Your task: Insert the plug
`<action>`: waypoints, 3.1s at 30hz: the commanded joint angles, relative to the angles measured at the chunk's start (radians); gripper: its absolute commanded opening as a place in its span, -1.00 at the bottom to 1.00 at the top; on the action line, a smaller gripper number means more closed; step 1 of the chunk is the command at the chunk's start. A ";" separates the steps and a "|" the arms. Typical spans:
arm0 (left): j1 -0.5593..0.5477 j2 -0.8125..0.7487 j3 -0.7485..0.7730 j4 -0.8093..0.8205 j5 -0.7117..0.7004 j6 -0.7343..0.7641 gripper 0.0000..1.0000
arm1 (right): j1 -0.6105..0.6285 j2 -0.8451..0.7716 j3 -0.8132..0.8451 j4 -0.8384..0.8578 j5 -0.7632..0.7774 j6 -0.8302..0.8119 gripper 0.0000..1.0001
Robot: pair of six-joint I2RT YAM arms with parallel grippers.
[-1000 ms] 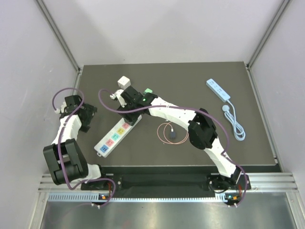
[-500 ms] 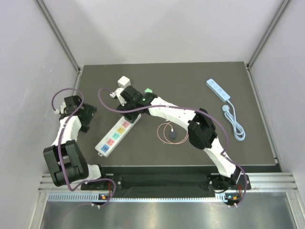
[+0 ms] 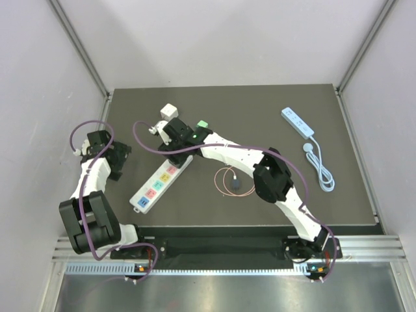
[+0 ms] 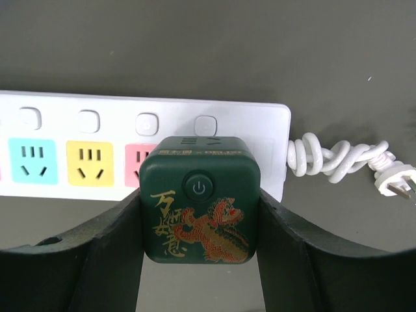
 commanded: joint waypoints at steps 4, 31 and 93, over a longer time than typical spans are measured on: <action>0.010 -0.036 0.002 0.020 -0.013 -0.011 0.93 | -0.011 0.022 0.004 0.052 -0.009 0.000 -1.00; 0.019 -0.047 0.000 0.027 -0.024 -0.020 0.93 | 0.012 -0.076 -0.445 0.293 0.063 0.102 -1.00; 0.026 -0.021 0.048 0.033 -0.111 -0.005 0.92 | 0.147 0.048 -0.551 0.229 0.264 0.288 -1.00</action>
